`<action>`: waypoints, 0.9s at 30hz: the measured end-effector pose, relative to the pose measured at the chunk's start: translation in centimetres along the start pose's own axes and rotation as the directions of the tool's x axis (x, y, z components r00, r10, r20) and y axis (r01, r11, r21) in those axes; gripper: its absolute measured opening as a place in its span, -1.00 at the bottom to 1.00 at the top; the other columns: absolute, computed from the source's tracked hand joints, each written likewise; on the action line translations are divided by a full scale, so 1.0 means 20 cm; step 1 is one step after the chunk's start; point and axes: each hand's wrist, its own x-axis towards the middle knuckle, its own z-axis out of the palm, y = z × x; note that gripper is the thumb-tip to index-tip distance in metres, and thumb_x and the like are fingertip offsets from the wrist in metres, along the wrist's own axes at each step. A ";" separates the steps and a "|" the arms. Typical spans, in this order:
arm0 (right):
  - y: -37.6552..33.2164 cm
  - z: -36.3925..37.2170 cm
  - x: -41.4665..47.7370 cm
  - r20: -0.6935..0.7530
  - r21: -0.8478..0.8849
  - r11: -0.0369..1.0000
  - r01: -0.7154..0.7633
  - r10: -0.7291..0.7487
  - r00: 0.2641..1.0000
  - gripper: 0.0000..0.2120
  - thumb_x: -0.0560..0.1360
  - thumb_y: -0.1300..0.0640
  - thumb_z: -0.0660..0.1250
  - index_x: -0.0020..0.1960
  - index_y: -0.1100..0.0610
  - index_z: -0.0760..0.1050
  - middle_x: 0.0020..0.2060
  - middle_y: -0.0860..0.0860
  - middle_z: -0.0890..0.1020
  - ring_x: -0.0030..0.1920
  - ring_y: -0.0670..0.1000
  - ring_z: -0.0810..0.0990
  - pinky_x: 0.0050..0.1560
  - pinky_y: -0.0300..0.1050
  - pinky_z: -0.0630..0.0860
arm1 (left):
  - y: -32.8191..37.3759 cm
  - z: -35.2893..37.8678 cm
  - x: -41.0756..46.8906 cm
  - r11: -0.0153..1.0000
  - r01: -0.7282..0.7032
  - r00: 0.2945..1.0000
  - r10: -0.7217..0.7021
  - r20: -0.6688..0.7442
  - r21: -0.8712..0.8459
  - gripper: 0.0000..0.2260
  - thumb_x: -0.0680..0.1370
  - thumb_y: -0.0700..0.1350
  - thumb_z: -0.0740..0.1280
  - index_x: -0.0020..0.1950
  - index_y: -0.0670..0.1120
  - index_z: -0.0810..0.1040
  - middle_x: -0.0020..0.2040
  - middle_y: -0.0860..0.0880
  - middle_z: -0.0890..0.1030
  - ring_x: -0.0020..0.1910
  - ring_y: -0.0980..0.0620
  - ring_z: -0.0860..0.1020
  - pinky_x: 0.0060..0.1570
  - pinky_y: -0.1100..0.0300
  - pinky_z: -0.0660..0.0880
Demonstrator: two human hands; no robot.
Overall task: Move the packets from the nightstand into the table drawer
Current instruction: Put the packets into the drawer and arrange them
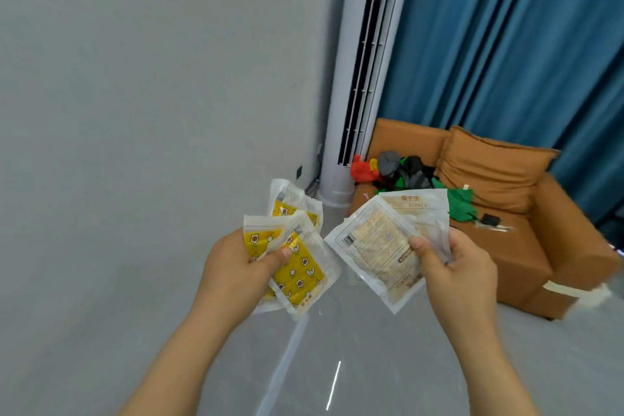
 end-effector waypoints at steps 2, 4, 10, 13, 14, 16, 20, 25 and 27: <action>0.09 -0.10 0.08 -0.072 -0.048 0.998 -0.035 0.032 0.997 -0.85 0.52 0.17 0.35 -0.14 -0.07 0.54 -0.22 -0.27 0.61 -0.20 -0.36 0.59 -0.40 -0.44 0.48 | 0.04 0.17 0.11 1.000 -0.021 0.997 0.021 0.074 0.003 -0.88 0.46 -0.11 0.44 -0.17 0.13 0.60 -0.26 0.19 0.67 -0.27 0.27 0.63 -0.31 0.38 0.50; 0.19 -0.19 0.17 -0.141 -0.107 0.990 -0.088 0.072 0.987 -0.96 0.52 0.12 0.35 -0.10 0.02 0.58 -0.20 -0.27 0.62 -0.17 -0.30 0.61 -0.40 -0.32 0.56 | 0.08 0.34 0.23 0.999 -0.039 0.988 0.040 0.147 -0.008 -0.88 0.45 -0.10 0.44 -0.16 0.14 0.60 -0.23 0.18 0.66 -0.27 0.25 0.63 -0.29 0.35 0.51; 0.37 -0.43 0.39 -0.350 -0.170 0.966 -0.197 0.127 0.928 -0.95 0.53 0.13 0.34 -0.11 0.06 0.56 -0.16 -0.21 0.62 -0.21 -0.27 0.61 -0.43 -0.45 0.46 | 0.18 0.83 0.59 0.993 -0.111 0.912 0.116 0.394 -0.035 -0.88 0.45 -0.14 0.44 -0.15 0.10 0.62 -0.26 0.18 0.67 -0.28 0.29 0.62 -0.35 0.42 0.47; 0.47 -0.53 0.46 -0.457 -0.193 0.932 -0.306 0.191 0.869 -0.97 0.52 0.11 0.34 -0.09 0.02 0.55 -0.13 -0.19 0.63 -0.20 -0.19 0.62 -0.44 -0.44 0.47 | 0.23 1.07 0.75 0.989 -0.145 0.847 0.147 0.511 -0.043 -0.87 0.45 -0.14 0.44 -0.12 0.11 0.62 -0.26 0.20 0.66 -0.27 0.31 0.62 -0.27 0.38 0.55; 0.51 -0.56 0.47 -0.497 -0.189 0.922 -0.337 0.206 0.843 -0.95 0.52 0.11 0.34 -0.11 0.00 0.55 -0.15 -0.20 0.64 -0.21 -0.18 0.63 -0.42 -0.42 0.48 | 0.24 1.15 0.79 0.986 -0.161 0.821 0.160 0.549 -0.046 -0.85 0.45 -0.14 0.45 -0.14 0.13 0.61 -0.28 0.23 0.66 -0.27 0.32 0.61 -0.26 0.36 0.54; 0.58 -0.62 0.48 -0.575 -0.174 0.904 -0.390 0.229 0.786 -0.94 0.52 0.12 0.35 -0.13 0.00 0.55 -0.21 -0.20 0.64 -0.22 -0.21 0.63 -0.39 -0.40 0.51 | 0.27 1.32 0.86 0.978 -0.203 0.754 0.187 0.629 -0.047 -0.82 0.45 -0.13 0.45 -0.18 0.17 0.59 -0.32 0.33 0.63 -0.27 0.39 0.59 -0.33 0.44 0.44; 0.71 -0.77 0.46 -0.681 -0.138 0.854 -0.502 0.286 0.674 -0.95 0.53 0.11 0.34 -0.10 0.02 0.57 -0.21 -0.19 0.65 -0.23 -0.29 0.62 -0.42 -0.41 0.48 | 0.29 1.67 0.89 0.971 -0.233 0.646 0.191 0.739 -0.048 -0.85 0.45 -0.13 0.45 -0.14 0.14 0.61 -0.24 0.20 0.67 -0.23 0.24 0.63 -0.22 0.30 0.53; 0.85 -1.03 0.41 -0.787 -0.119 0.802 -0.586 0.283 0.548 -0.91 0.53 0.15 0.34 -0.15 0.07 0.58 -0.26 -0.15 0.65 -0.27 -0.28 0.61 -0.42 -0.41 0.46 | 0.35 2.10 0.81 0.971 -0.236 0.483 0.154 0.862 -0.041 -0.90 0.45 -0.10 0.45 -0.06 0.06 0.65 -0.18 0.12 0.70 -0.19 0.15 0.66 -0.14 0.13 0.60; 0.91 -1.14 0.39 -0.811 -0.105 0.793 -0.600 0.281 0.513 -0.86 0.53 0.17 0.34 -0.19 0.01 0.55 -0.28 -0.18 0.63 -0.27 -0.31 0.60 -0.42 -0.43 0.45 | 0.38 2.27 0.76 0.968 -0.248 0.435 0.157 0.886 -0.050 -0.91 0.45 -0.10 0.45 -0.08 0.07 0.64 -0.19 0.14 0.70 -0.19 0.15 0.66 -0.12 0.10 0.60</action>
